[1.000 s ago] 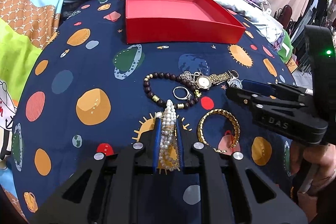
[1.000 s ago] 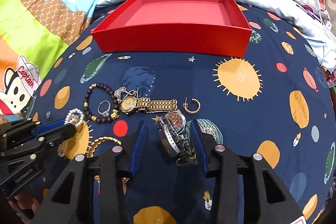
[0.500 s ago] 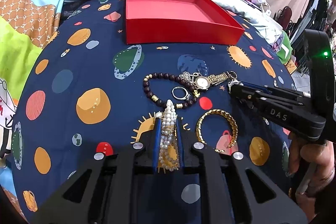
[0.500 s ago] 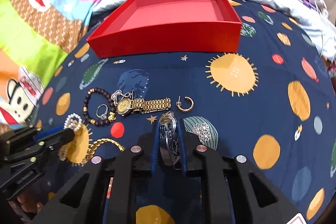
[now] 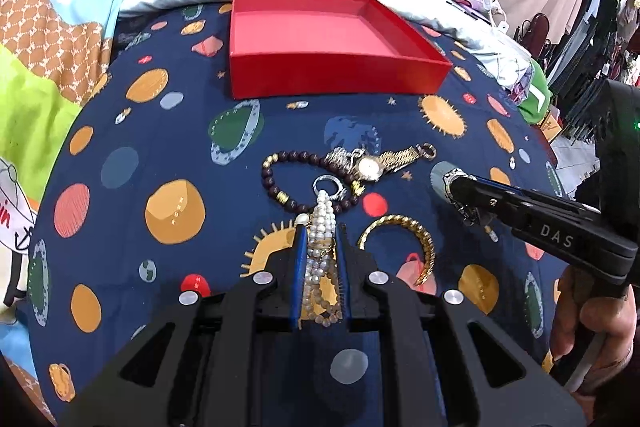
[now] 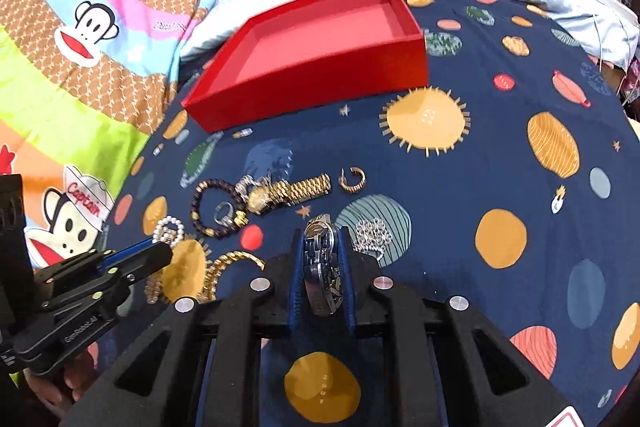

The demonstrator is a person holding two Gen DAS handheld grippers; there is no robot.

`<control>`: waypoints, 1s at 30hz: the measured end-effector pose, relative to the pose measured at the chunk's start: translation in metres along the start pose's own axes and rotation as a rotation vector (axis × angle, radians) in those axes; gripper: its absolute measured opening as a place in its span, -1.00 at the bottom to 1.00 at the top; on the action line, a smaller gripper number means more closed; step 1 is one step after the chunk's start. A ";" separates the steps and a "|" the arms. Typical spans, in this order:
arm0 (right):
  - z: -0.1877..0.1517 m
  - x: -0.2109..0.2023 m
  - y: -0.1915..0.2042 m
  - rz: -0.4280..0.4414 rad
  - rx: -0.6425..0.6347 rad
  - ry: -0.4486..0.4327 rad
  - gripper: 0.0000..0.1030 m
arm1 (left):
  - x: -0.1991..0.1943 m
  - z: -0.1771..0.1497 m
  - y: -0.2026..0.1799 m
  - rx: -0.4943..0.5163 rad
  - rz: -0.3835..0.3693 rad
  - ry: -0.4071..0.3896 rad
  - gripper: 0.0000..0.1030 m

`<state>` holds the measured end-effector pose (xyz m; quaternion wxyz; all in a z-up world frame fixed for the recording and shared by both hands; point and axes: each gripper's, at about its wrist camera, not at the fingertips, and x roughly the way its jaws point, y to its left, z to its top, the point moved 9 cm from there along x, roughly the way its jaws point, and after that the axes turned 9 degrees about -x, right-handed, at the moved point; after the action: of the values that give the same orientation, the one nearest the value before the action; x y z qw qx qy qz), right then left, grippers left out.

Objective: Organize jewelry
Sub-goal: 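Carry both held pieces over the red tray and open both grippers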

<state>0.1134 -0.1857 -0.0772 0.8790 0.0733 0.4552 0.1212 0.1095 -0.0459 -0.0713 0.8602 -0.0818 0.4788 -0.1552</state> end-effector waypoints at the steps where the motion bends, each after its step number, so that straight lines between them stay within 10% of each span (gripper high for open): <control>1: 0.003 -0.003 0.000 -0.001 -0.002 -0.009 -0.70 | -0.002 0.003 -0.002 0.002 -0.003 -0.005 -0.74; 14: 0.119 -0.024 -0.017 0.048 -0.018 -0.152 -0.70 | -0.003 0.118 -0.032 0.034 -0.083 -0.103 -0.74; 30: 0.267 0.120 -0.069 0.034 -0.005 -0.076 -0.70 | 0.132 0.264 -0.011 0.025 0.005 -0.091 -0.74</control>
<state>0.4088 -0.2235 -0.0335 0.8938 0.0835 0.4198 0.1341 0.3973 -0.1039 -0.0342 0.8825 -0.0768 0.4372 -0.1550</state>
